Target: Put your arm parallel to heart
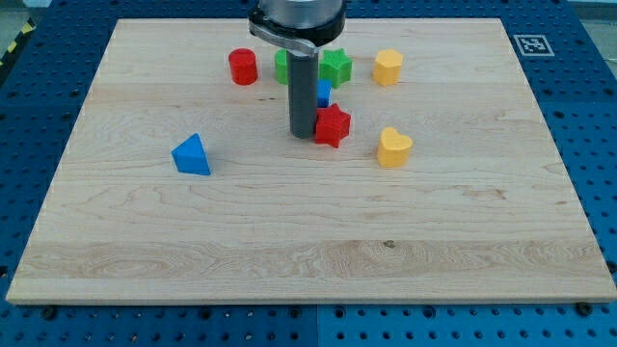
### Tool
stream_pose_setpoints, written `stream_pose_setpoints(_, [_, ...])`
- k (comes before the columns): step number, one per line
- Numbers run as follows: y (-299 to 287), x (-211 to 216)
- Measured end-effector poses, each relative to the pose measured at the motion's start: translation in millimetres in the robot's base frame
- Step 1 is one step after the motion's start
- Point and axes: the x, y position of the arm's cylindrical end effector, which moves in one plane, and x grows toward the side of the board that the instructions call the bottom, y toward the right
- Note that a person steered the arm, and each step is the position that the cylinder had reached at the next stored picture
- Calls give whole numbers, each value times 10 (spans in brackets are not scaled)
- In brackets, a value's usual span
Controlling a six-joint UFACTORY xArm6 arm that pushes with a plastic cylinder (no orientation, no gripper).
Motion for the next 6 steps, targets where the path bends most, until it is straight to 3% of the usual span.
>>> stream_pose_setpoints(2, [242, 793])
stream_pose_setpoints(3, [969, 1177])
stream_pose_setpoints(4, [1877, 996])
stream_pose_setpoints(5, [2152, 428])
stream_pose_setpoints(6, [2146, 336])
